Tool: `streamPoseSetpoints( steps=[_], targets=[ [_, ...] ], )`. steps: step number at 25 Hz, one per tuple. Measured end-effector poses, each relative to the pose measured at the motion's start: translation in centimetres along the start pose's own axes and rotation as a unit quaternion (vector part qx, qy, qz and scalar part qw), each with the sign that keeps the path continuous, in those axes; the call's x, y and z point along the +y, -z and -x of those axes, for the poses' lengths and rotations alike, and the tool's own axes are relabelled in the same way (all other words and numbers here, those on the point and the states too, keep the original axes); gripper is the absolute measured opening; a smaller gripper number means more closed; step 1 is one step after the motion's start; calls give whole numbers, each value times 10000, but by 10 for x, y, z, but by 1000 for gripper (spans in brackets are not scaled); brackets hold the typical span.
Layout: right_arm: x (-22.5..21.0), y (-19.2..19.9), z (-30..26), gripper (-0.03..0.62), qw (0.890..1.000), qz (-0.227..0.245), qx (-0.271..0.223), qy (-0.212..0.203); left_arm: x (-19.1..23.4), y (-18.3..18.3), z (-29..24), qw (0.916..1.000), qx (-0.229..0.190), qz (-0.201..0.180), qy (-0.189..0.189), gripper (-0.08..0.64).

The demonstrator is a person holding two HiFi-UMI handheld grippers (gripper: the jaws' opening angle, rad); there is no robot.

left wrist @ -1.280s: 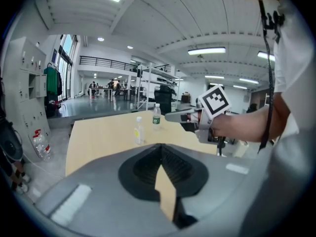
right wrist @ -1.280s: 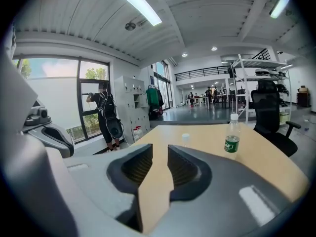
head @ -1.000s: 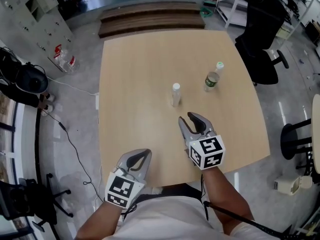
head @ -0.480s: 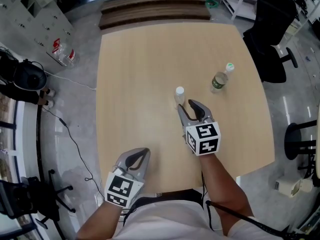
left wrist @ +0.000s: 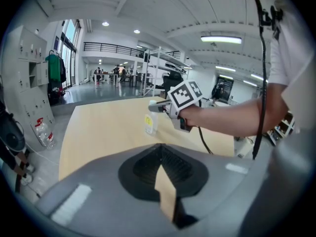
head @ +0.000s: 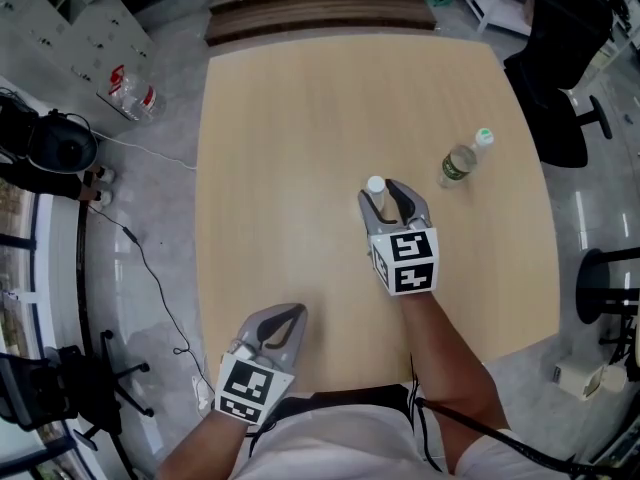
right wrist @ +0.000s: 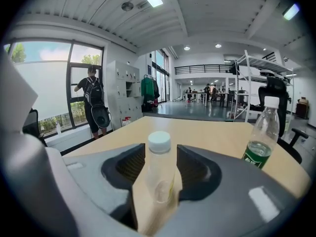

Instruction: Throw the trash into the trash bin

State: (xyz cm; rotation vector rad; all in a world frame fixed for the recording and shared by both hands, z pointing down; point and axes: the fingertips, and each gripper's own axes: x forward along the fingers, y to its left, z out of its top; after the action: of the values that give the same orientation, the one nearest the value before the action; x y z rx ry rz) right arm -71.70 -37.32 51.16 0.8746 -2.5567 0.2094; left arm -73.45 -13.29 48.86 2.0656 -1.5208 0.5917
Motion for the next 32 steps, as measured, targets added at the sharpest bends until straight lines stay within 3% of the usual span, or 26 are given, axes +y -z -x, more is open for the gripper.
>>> streamPoseSetpoints(
  steps=[6, 9, 17, 26, 32],
  targets=[
    [-1, -3, -12, 196, 9998, 130, 7, 115, 3, 4, 2, 9999, 19, 100, -19, 8],
    [-2, -3, -12, 161, 9996, 174, 25, 213, 2, 5, 3, 9999, -3, 103, 1, 8],
    [1, -18, 17, 156, 9994, 131, -137, 301, -3, 6, 8, 9998, -123, 46, 124, 8],
    [6, -34, 116, 155, 9984, -48, -425, 379, -40, -4, 21, 9968, -474, -346, 537, 8],
    [11, -31, 209, 155, 9964, -82, -531, 657, -68, -11, 38, 9912, -766, -605, 893, 8]
  ],
)
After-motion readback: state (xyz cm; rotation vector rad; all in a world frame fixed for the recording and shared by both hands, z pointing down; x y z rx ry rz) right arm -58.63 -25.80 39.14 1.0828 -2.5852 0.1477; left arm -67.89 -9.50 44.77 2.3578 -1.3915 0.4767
